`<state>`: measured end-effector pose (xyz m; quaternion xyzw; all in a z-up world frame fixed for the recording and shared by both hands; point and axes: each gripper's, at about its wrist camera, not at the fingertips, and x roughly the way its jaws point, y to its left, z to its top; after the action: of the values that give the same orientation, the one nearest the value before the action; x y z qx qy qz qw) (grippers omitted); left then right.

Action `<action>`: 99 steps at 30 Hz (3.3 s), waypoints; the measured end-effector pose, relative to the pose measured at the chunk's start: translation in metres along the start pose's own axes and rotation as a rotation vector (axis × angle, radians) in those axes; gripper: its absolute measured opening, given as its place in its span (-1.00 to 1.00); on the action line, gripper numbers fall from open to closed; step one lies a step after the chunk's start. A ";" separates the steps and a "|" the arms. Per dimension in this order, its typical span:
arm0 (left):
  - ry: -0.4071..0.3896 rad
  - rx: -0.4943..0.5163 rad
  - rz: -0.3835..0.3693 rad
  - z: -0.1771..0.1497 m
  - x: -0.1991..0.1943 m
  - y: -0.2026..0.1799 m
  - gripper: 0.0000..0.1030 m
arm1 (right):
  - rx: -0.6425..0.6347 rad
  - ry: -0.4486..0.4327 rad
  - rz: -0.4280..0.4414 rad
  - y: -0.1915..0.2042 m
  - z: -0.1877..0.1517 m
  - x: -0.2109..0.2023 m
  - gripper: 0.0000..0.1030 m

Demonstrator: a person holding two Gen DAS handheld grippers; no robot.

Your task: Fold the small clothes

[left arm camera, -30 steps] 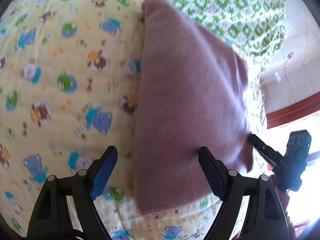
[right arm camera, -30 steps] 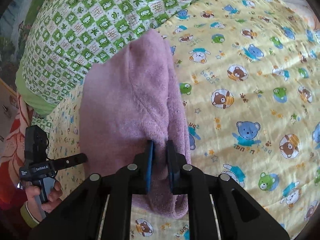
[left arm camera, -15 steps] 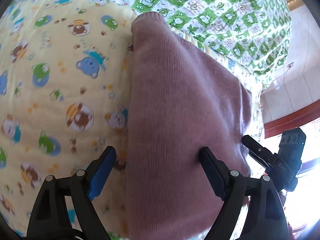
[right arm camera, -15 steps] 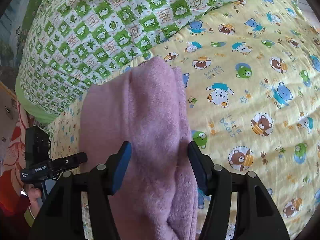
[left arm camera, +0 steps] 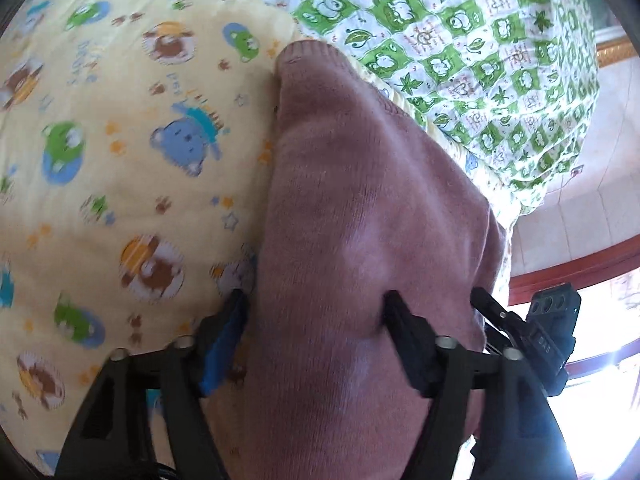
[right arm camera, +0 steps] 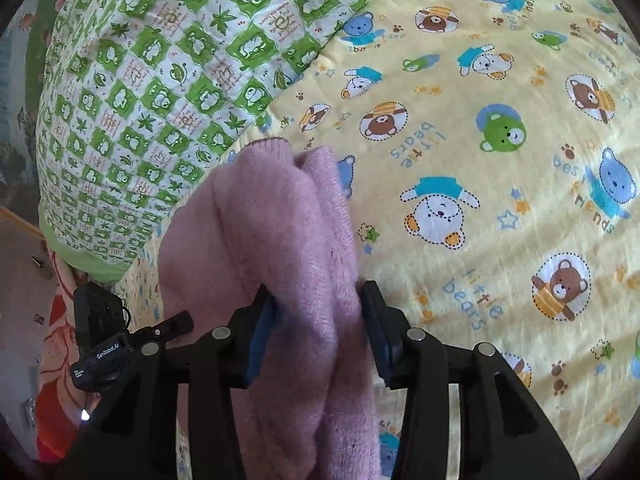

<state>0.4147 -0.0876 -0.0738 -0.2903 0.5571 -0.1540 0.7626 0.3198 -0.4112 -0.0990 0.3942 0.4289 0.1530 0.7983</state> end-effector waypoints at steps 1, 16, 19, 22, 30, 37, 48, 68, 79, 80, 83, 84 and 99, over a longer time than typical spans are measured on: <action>0.007 -0.008 -0.001 -0.004 -0.002 0.001 0.61 | -0.007 0.000 -0.001 0.002 -0.002 -0.003 0.09; 0.008 0.034 -0.091 -0.035 -0.002 -0.009 -0.29 | -0.058 0.104 0.051 0.011 -0.037 0.009 -0.28; -0.019 0.043 -0.117 -0.039 -0.025 -0.014 -0.31 | -0.078 0.071 0.080 0.027 -0.038 -0.006 -0.34; -0.074 0.064 -0.110 -0.046 -0.060 -0.018 -0.32 | -0.100 0.037 0.142 0.051 -0.041 -0.018 -0.36; -0.218 0.059 -0.032 -0.056 -0.155 0.030 -0.32 | -0.182 0.046 0.295 0.124 -0.061 0.003 -0.37; -0.250 -0.029 0.036 -0.066 -0.180 0.100 -0.32 | -0.212 0.135 0.335 0.167 -0.084 0.065 -0.37; -0.198 -0.118 0.089 -0.077 -0.153 0.153 0.17 | -0.188 0.259 0.213 0.144 -0.099 0.122 -0.28; -0.161 -0.084 0.167 -0.128 -0.188 0.146 0.43 | -0.234 0.175 0.131 0.145 -0.117 0.055 0.09; -0.132 -0.032 0.274 -0.141 -0.175 0.148 0.50 | -0.344 0.180 -0.086 0.137 -0.156 0.057 0.09; -0.129 -0.025 0.284 -0.141 -0.173 0.148 0.51 | -0.349 0.178 -0.099 0.136 -0.157 0.059 0.09; -0.121 -0.017 0.301 -0.141 -0.167 0.149 0.59 | -0.354 0.170 -0.128 0.133 -0.161 0.062 0.09; -0.122 -0.012 0.310 -0.142 -0.166 0.149 0.64 | -0.360 0.166 -0.137 0.133 -0.162 0.063 0.09; -0.248 0.053 0.389 -0.138 -0.197 0.114 0.55 | -0.382 0.065 -0.124 0.150 -0.155 0.036 0.07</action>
<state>0.2096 0.0748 -0.0234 -0.1742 0.5005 0.0181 0.8478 0.2305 -0.2169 -0.0550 0.2034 0.4410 0.1946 0.8522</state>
